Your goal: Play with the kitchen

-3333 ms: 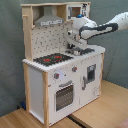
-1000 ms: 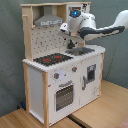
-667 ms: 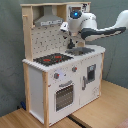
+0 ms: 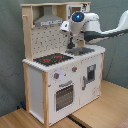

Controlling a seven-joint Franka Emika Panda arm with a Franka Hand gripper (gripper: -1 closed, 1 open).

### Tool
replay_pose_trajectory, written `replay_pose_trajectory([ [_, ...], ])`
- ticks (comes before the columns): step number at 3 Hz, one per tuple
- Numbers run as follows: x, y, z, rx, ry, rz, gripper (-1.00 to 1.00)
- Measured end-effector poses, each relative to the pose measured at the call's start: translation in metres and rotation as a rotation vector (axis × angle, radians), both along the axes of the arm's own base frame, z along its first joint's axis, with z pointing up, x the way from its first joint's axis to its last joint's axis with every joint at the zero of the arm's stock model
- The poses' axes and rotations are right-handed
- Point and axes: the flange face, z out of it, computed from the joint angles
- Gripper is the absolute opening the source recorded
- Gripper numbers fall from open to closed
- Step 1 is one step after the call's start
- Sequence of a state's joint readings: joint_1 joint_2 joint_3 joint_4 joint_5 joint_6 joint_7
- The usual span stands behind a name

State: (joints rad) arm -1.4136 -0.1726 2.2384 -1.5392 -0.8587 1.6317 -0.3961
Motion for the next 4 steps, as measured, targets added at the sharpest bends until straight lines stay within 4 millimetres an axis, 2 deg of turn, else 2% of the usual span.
replay_pose_trajectory([
  [2,-0.025,0.038,-0.005,-0.185,-0.145,0.080,1.00],
  [4,-0.046,0.087,-0.021,-0.304,-0.313,0.218,1.00],
])
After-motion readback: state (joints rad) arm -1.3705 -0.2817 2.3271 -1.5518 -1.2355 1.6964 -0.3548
